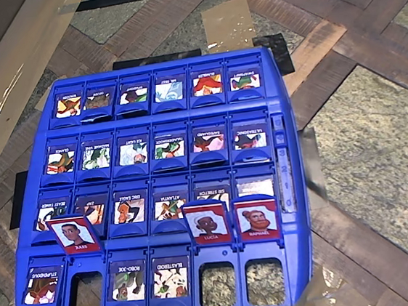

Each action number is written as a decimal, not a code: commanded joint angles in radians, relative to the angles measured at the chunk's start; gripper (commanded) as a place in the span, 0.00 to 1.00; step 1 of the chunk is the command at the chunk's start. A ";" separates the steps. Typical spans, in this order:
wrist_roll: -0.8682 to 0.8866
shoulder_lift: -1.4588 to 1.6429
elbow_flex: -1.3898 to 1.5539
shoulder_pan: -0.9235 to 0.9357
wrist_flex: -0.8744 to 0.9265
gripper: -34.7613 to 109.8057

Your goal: Flip A0.

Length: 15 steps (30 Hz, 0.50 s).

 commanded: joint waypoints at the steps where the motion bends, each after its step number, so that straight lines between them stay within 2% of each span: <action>1: -0.003 0.002 0.003 0.002 -0.002 0.26; 9: 0.055 0.000 0.009 0.002 -0.002 0.26; 12: 0.124 0.002 0.011 0.002 -0.002 0.26; 15: 0.265 0.002 0.011 0.002 -0.002 0.26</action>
